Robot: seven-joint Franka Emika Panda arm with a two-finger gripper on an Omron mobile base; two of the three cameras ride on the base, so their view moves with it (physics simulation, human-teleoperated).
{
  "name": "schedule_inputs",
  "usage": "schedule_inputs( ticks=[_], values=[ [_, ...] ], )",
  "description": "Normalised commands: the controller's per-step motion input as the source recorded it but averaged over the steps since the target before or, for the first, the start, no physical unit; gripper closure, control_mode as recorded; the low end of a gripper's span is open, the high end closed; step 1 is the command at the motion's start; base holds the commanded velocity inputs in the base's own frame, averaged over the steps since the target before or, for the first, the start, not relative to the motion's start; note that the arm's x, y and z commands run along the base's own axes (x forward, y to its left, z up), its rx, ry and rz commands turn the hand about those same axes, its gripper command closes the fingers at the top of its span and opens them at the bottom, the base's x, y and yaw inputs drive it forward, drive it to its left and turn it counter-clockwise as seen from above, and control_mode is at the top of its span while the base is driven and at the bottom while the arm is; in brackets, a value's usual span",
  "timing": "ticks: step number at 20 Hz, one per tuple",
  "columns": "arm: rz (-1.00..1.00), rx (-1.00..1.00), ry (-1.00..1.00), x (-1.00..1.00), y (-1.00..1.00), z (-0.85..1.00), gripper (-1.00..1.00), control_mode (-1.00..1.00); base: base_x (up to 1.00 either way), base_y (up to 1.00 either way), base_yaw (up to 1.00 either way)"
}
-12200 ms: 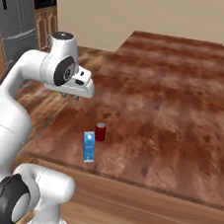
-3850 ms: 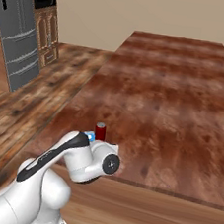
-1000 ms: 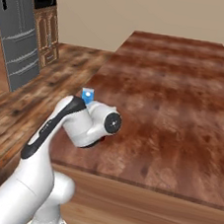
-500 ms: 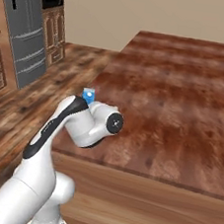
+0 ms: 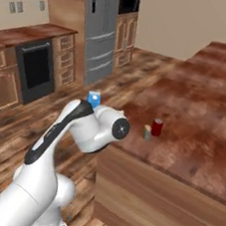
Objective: Pick the milk, boxed drink, can from the counter and place them in the open cabinet.
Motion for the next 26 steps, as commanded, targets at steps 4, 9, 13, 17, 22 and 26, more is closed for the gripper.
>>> schedule_inputs(
  ticks=[4, 9, 13, 17, 22, 26],
  values=[
    [0.00, 0.00, 0.00, 0.00, 0.00, 0.00, 1.00, 1.00, -0.38, 0.01, 0.70],
    [0.00, 0.00, 0.00, 0.00, 0.00, 0.00, 1.00, 1.00, -0.41, 0.01, 0.78],
    [0.00, 0.00, 0.00, 0.00, 0.00, 0.00, 1.00, 1.00, -0.33, 0.00, 0.84],
    [0.00, 0.00, 0.00, 0.00, 0.00, 0.00, 1.00, 1.00, -0.20, 0.00, 0.83],
    [0.00, 0.00, 0.00, 0.00, 0.00, 0.00, 1.00, 1.00, -0.28, 0.00, 0.90],
    [0.00, 0.00, 0.00, 0.00, 0.00, 0.00, 1.00, 1.00, -0.27, 0.00, 0.91]
  ],
)
